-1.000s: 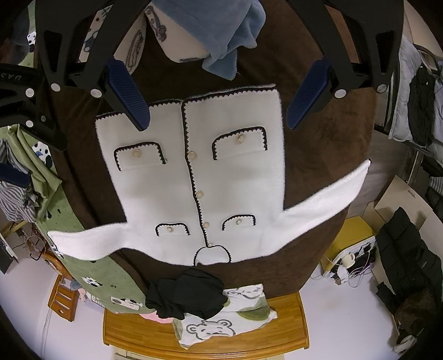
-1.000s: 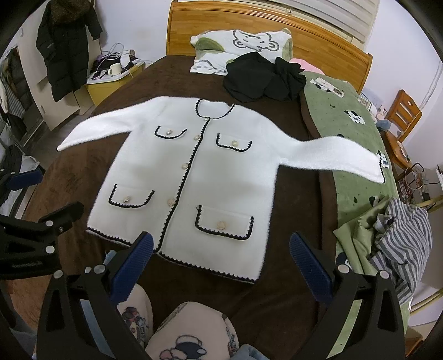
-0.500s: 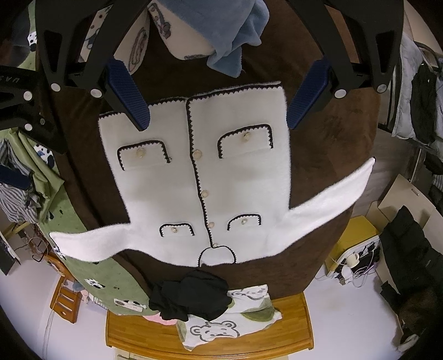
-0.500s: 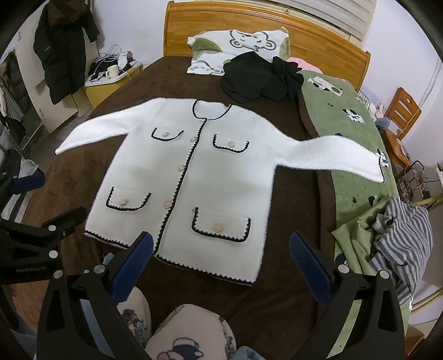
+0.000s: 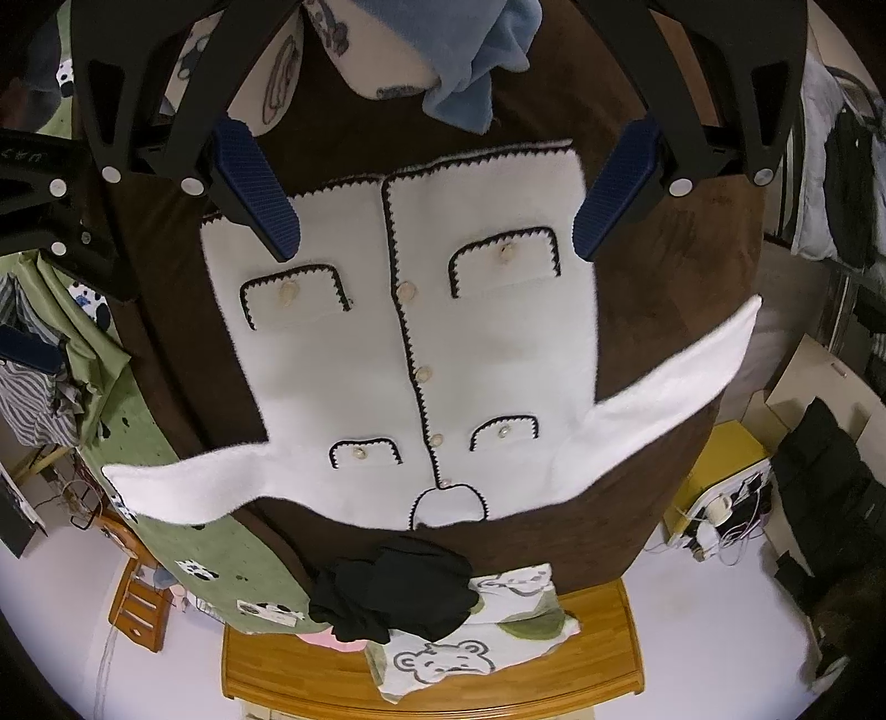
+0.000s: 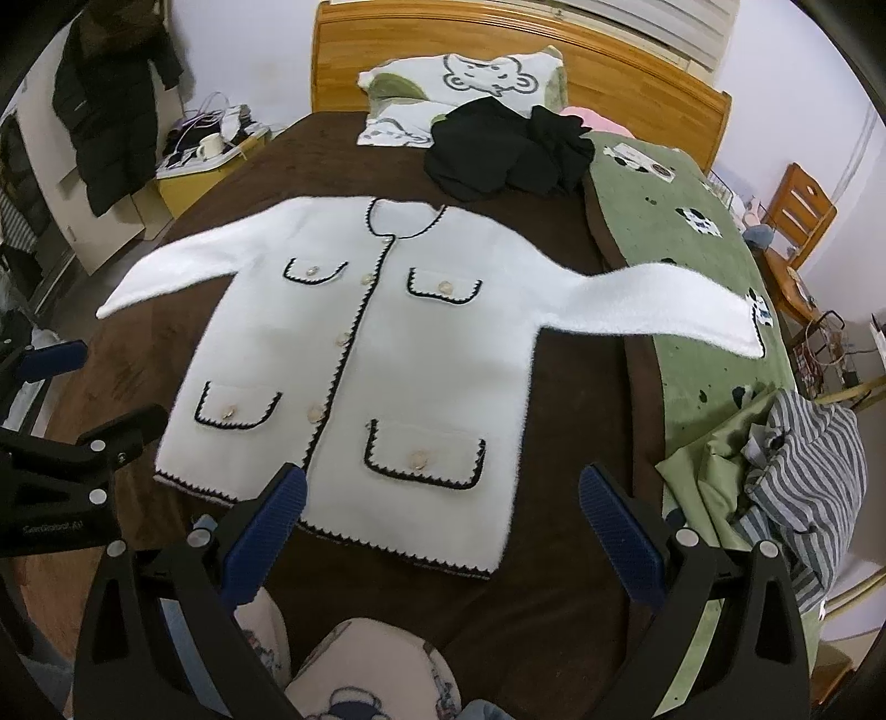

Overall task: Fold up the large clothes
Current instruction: 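Reach the right tool to the cardigan sleeve cuff and close on it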

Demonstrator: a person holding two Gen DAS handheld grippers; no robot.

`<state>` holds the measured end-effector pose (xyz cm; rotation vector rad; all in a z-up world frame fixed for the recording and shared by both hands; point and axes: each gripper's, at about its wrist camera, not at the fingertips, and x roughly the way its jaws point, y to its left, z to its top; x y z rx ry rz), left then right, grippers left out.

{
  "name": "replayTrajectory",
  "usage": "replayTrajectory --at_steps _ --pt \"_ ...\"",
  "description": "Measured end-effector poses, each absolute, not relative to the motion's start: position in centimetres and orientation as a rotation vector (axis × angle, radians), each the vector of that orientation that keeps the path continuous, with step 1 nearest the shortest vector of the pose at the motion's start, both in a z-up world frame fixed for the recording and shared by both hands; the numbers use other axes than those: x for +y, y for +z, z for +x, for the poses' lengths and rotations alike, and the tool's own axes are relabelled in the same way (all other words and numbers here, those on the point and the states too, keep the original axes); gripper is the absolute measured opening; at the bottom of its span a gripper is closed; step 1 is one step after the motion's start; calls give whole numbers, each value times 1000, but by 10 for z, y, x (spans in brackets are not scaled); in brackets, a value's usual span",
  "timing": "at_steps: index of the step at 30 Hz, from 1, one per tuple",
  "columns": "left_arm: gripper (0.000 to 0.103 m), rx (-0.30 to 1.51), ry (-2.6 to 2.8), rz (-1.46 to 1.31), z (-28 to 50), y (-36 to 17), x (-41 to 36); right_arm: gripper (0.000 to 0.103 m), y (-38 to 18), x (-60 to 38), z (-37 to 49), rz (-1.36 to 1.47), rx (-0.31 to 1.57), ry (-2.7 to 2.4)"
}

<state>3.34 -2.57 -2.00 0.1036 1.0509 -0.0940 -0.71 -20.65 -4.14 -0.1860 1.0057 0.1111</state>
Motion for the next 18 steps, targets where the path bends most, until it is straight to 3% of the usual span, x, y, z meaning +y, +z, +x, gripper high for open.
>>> replayTrajectory --at_steps 18 --pt "97 963 -378 160 152 -24 -122 97 -30 -324 86 -14 917 -97"
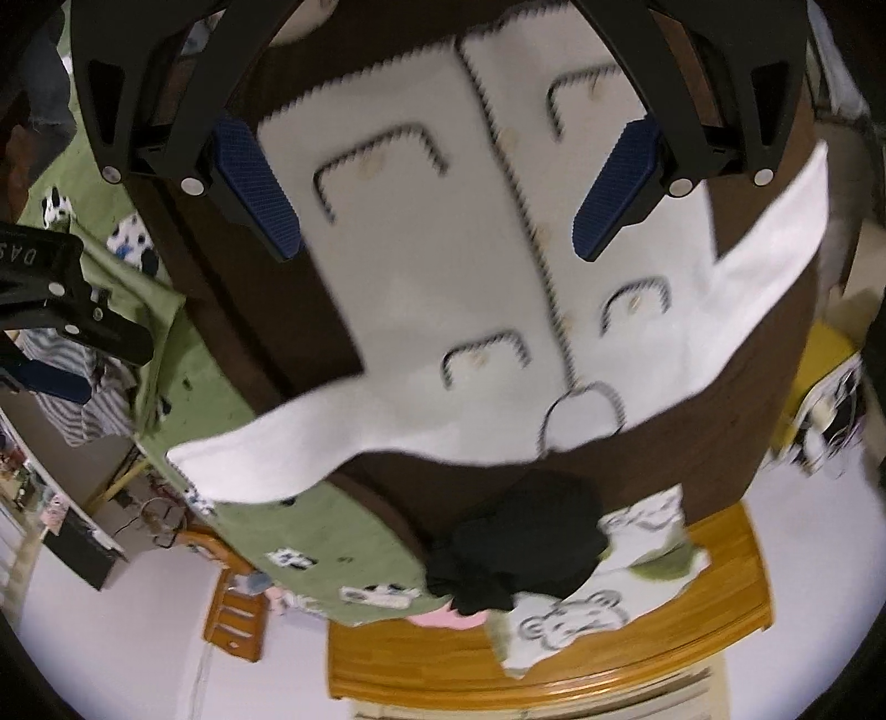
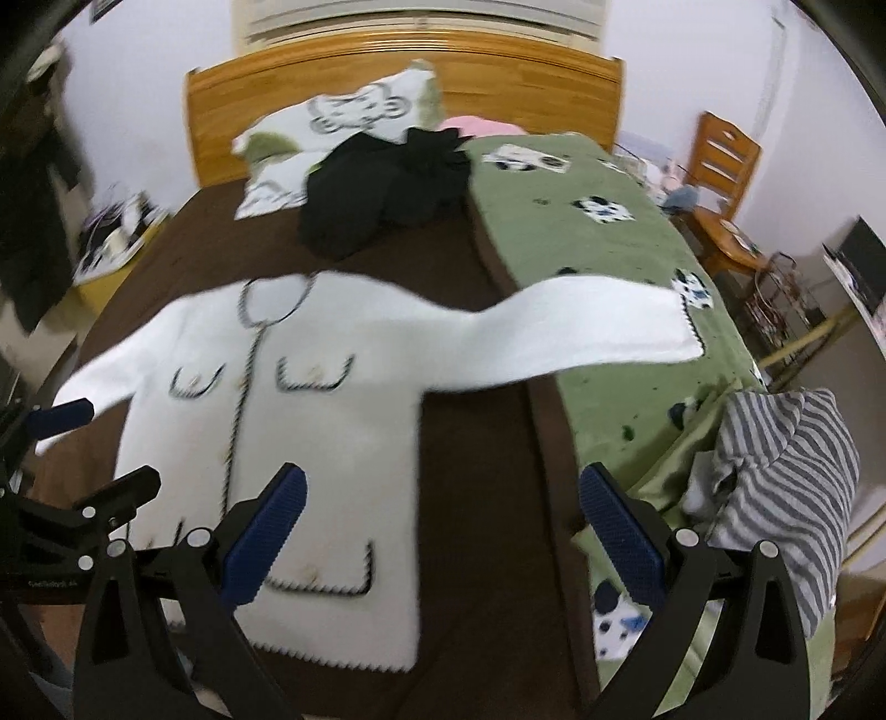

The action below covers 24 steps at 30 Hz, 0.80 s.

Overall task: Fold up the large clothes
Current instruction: 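Reach the right tool to the cardigan sleeve cuff and close on it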

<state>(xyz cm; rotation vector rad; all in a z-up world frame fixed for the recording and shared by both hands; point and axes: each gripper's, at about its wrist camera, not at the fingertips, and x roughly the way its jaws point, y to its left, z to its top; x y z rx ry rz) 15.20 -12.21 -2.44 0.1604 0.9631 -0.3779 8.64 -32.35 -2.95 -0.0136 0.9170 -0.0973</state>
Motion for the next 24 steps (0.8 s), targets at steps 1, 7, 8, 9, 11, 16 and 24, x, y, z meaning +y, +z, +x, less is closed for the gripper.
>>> replayTrajectory --at_steps 1,7,8,9,11,16,24 --pt "97 961 -388 171 160 -27 -130 97 -33 -334 94 -2 913 -113" --pt "97 968 -440 201 219 -67 -174 97 -56 -384 124 22 913 -216" --pt "97 973 -448 201 226 -73 -180 97 -61 -391 127 25 917 -230" --pt "97 982 -459 205 236 -83 -187 97 -65 -399 131 30 921 -242" --pt "97 1004 -467 221 257 -107 -202 97 -78 -414 140 49 931 -263" --pt "97 1039 -494 220 295 -151 -230 97 -112 -446 165 56 971 -324" --pt "96 1109 -489 170 344 -203 -254 97 -148 -473 198 116 999 -359"
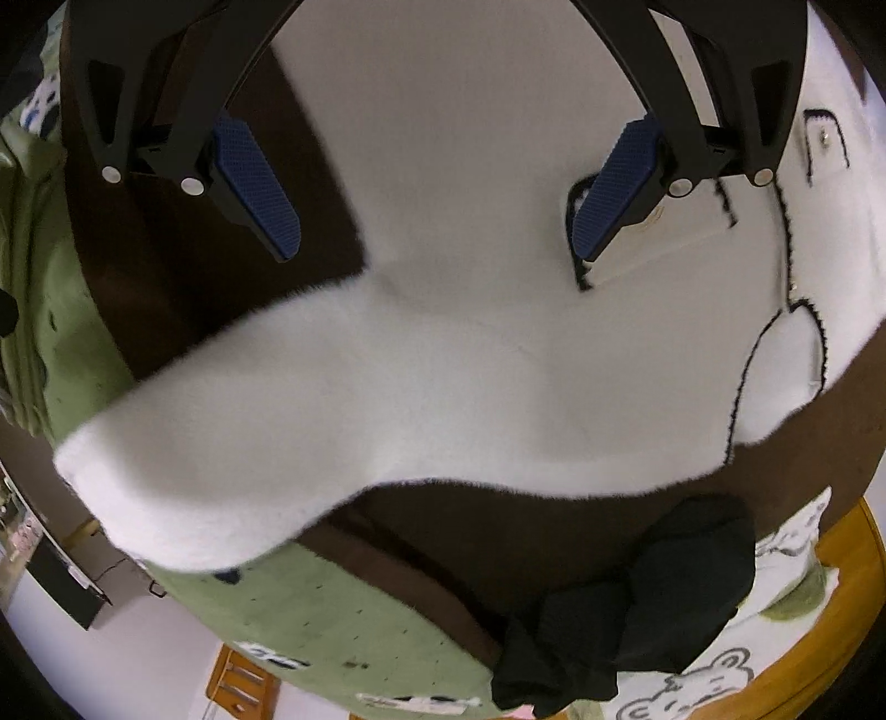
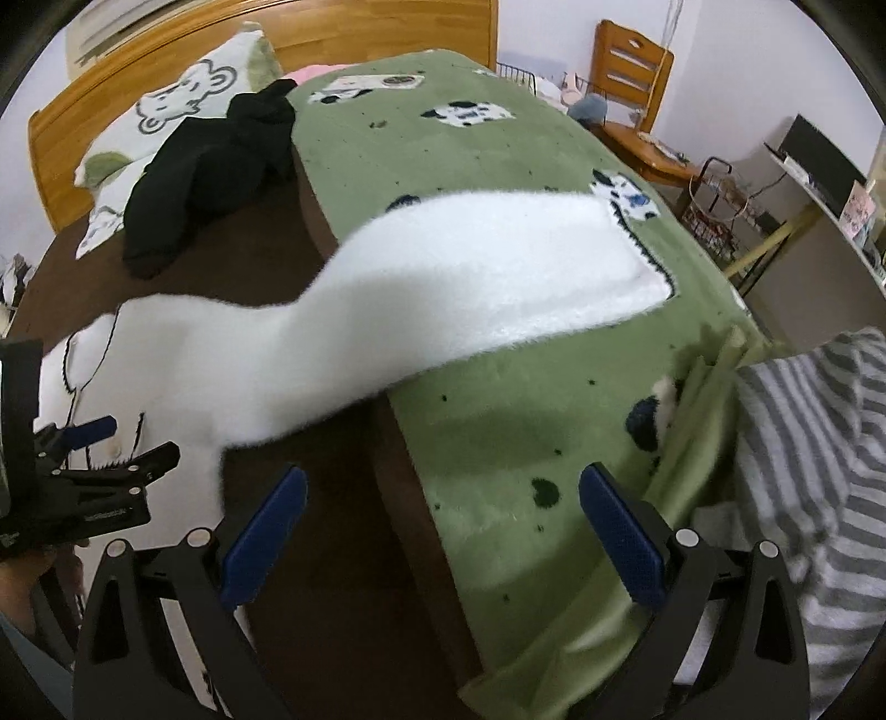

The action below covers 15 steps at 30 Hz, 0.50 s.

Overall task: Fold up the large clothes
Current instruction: 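Reach the right tool to the cardigan sleeve cuff and close on it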

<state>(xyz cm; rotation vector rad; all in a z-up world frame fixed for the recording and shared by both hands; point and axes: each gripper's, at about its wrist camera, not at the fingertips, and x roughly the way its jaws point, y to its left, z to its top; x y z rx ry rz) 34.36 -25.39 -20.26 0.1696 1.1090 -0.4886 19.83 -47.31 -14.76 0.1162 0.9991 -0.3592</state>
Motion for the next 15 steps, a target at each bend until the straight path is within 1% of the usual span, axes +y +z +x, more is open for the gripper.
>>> replayTrajectory --at_steps 6,12,15 --pt "96 1133 -491 202 362 -225 -266 97 -163 -483 216 132 1019 -364" --pt "97 1210 -468 212 377 -263 -268 97 -167 -500 227 200 1009 -375" --pt "98 1203 -475 223 373 -267 -270 97 -164 -515 231 306 972 -369"
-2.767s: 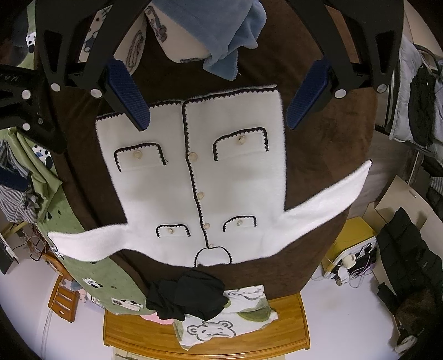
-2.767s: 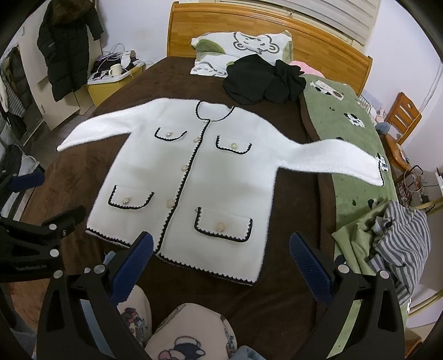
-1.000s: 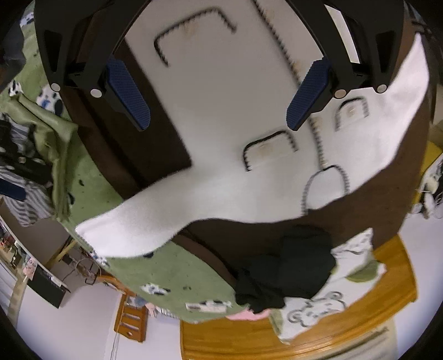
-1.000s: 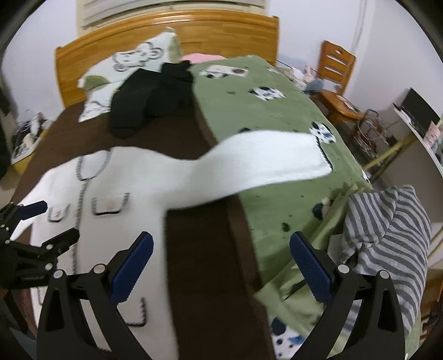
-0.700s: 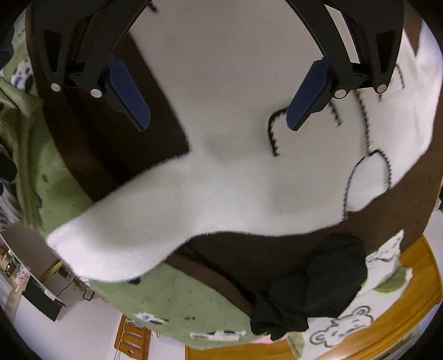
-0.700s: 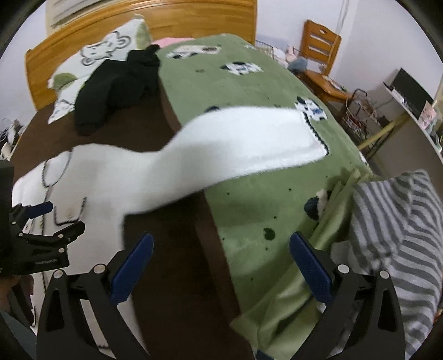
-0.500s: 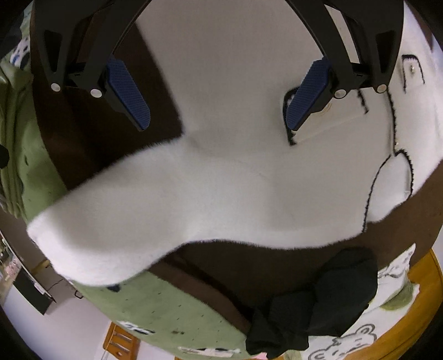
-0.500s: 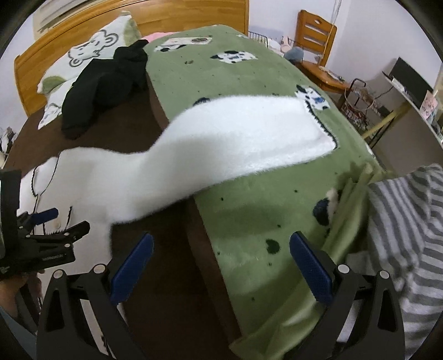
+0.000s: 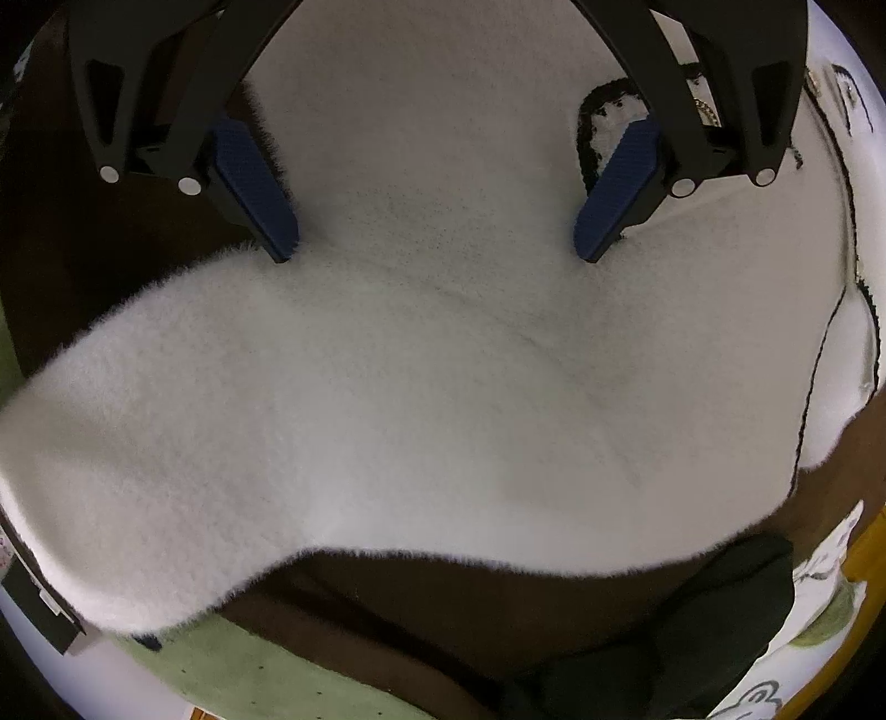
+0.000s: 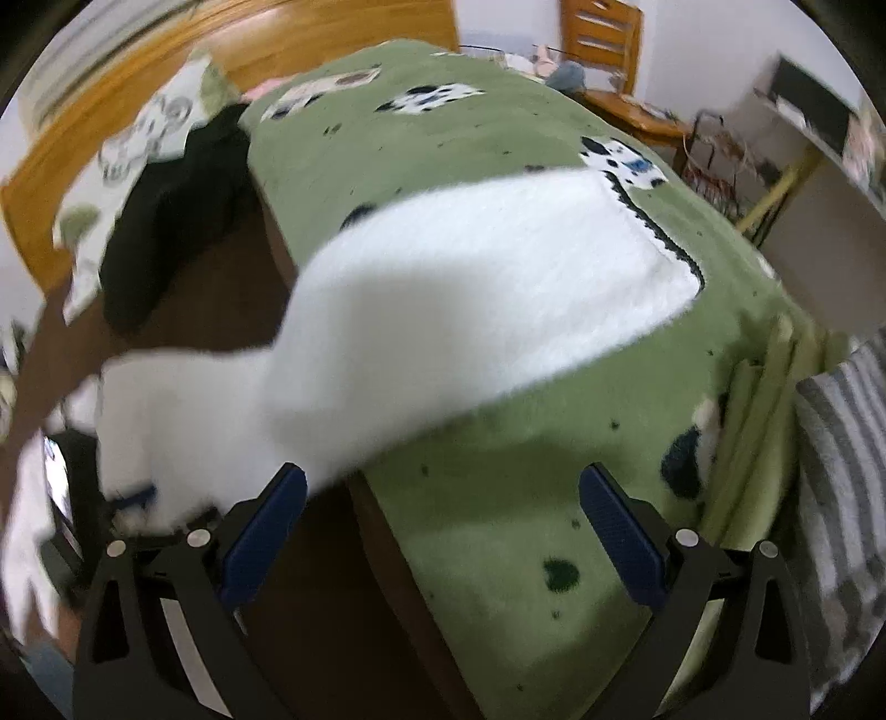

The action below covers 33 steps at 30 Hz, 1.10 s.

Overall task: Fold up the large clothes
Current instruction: 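Reach the right tool to the cardigan sleeve cuff and close on it, then lift the held sleeve across the cardigan body and open the right tool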

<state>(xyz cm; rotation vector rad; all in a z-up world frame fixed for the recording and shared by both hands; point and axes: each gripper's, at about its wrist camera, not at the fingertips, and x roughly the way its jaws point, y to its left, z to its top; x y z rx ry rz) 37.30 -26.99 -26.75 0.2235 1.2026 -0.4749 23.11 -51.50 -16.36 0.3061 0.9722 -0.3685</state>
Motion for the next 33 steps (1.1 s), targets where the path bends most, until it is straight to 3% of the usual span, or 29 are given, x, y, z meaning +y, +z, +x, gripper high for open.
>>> replayTrajectory --at_steps 7,15,17,20,22,24,33 --pt "98 1204 -482 240 367 -272 -276 97 -167 -574 232 595 881 -449" --pt "98 1223 -492 250 369 -274 -284 97 -170 -604 263 608 846 -496" --pt "98 1222 -494 265 378 -276 -288 91 -172 -609 270 604 846 -509" --pt "98 1218 -494 280 379 -281 -290 58 -171 -613 271 588 843 -558" --pt "98 1216 -494 279 379 -282 -292 28 -170 -617 265 600 817 -567" --pt "98 1215 -491 279 379 -283 -294 15 -168 -620 258 628 781 -539" --pt "98 1202 -480 266 369 -275 -290 11 -130 -585 262 509 718 -465"
